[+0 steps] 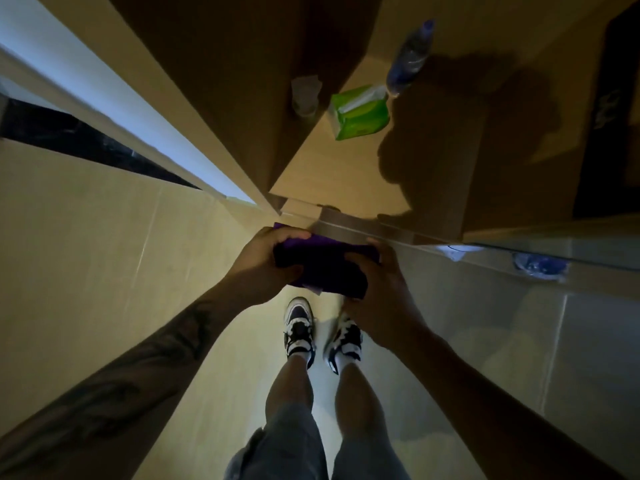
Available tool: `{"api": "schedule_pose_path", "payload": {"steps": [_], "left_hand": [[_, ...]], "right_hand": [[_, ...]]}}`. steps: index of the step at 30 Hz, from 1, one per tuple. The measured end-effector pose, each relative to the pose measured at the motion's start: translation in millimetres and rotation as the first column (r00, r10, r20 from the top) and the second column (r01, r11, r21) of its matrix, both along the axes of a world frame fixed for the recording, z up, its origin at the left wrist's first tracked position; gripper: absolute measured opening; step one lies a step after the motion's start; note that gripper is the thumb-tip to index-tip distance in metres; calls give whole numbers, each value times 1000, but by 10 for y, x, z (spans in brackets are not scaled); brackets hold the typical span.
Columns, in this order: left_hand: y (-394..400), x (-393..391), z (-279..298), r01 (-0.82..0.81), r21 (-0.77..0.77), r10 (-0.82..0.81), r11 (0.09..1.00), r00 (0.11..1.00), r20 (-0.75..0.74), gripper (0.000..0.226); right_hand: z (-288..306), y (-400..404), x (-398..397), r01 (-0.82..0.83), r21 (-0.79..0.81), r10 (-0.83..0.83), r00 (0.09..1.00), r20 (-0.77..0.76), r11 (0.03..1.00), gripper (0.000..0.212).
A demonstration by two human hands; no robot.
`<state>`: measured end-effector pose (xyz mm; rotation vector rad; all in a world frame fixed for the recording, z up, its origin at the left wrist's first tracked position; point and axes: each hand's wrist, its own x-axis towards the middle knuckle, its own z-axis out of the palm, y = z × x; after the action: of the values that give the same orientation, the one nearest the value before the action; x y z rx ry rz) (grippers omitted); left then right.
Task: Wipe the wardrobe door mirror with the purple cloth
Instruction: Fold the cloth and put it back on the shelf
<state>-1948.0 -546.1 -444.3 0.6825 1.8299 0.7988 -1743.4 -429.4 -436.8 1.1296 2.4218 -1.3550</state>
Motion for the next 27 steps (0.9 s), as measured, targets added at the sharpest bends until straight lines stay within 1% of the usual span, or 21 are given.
{"api": "schedule_pose_path", "payload": {"steps": [2, 5, 6, 7, 11, 14, 15, 17, 19, 21, 23, 24, 27], "left_hand": [[161, -113, -331, 31, -6, -31, 1000, 999, -38, 56], [441, -254, -798, 28, -6, -28, 1000, 997, -68, 60], [539, -309, -969, 35, -26, -38, 999, 994, -106, 61], [643, -371, -1166, 53, -39, -58, 998, 987, -147, 62], [996, -604, -1884, 115, 13, -107, 993, 953, -282, 62], [1221, -701, -2240, 122, 55, -96, 991, 934, -345, 58], [1283, -710, -2335, 126, 53, -97, 991, 923, -373, 56], [1366, -709, -2532, 156, 13, -132, 988, 871, -474, 55], [1369, -711, -2679, 226, -28, -205, 974, 816, -541, 52], [1308, -732, -2822, 299, -48, -266, 953, 750, -606, 61], [1241, -743, -2894, 290, -157, -315, 944, 656, -686, 62], [1224, -734, -2885, 267, -212, -336, 940, 620, -709, 60], [1227, -715, -2821, 237, -329, -405, 914, 573, -713, 59]], "right_hand": [[-298, 116, -133, 18, 11, -19, 999, 33, 1000, 67], [-852, 351, -349, 64, 62, -63, 998, -17, 996, 63], [-1075, 450, -421, 62, 83, -60, 998, -26, 995, 63], [-1300, 554, -488, 55, 114, -51, 998, -37, 992, 63], [-2101, 943, -724, 17, 264, 8, 996, -94, 964, 58], [-2578, 1169, -873, 37, 374, 14, 991, -131, 927, 52], [-2705, 1214, -909, 40, 405, 18, 990, -138, 913, 49], [-2938, 1266, -941, 16, 461, 50, 990, -131, 887, 49], [-3077, 1275, -915, -64, 496, 94, 995, -35, 866, 55], [-3163, 1258, -852, -197, 522, 151, 980, 130, 830, 67], [-3168, 1229, -780, -331, 516, 194, 933, 302, 790, 83], [-3145, 1222, -754, -370, 505, 199, 911, 360, 780, 89], [-3032, 1257, -774, -444, 459, 226, 862, 455, 770, 96]]}}
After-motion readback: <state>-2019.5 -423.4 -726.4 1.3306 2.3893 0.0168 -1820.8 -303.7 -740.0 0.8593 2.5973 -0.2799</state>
